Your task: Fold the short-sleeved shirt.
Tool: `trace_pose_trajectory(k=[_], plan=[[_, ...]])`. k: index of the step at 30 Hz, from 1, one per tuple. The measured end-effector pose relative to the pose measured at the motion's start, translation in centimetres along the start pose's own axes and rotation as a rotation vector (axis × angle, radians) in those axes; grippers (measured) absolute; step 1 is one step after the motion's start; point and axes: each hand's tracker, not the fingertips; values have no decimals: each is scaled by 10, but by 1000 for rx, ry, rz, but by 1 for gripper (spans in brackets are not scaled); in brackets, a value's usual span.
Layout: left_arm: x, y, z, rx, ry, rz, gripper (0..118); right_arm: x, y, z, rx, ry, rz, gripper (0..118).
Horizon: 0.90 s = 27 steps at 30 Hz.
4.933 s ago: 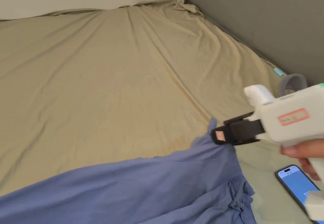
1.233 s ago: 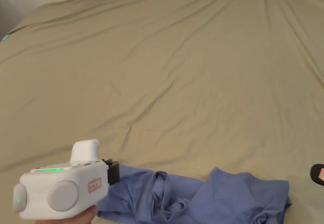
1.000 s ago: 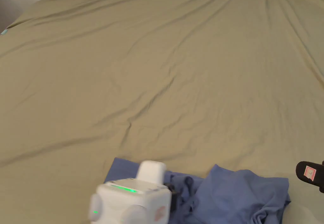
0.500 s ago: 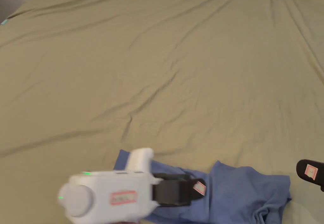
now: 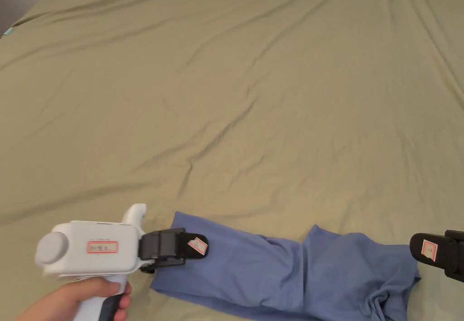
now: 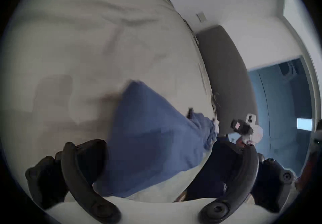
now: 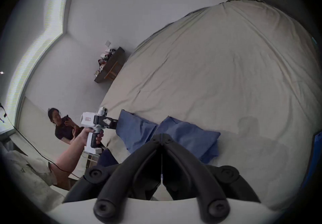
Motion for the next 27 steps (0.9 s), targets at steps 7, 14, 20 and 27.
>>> trace_pose_trajectory(k=[7, 14, 20, 27], plan=[[-24, 7, 8, 113, 131, 122, 17, -5, 0, 3, -4, 6, 9, 2], [-19, -27, 24, 189, 116, 219, 17, 3, 4, 2, -3, 10, -47, 2], [67, -12, 27, 215, 427, 71, 17, -2, 10, 8, 11, -3, -17, 2], [183, -13, -53, 217, 559, -171, 17, 9, 8, 12, 24, -58, -63, 2]])
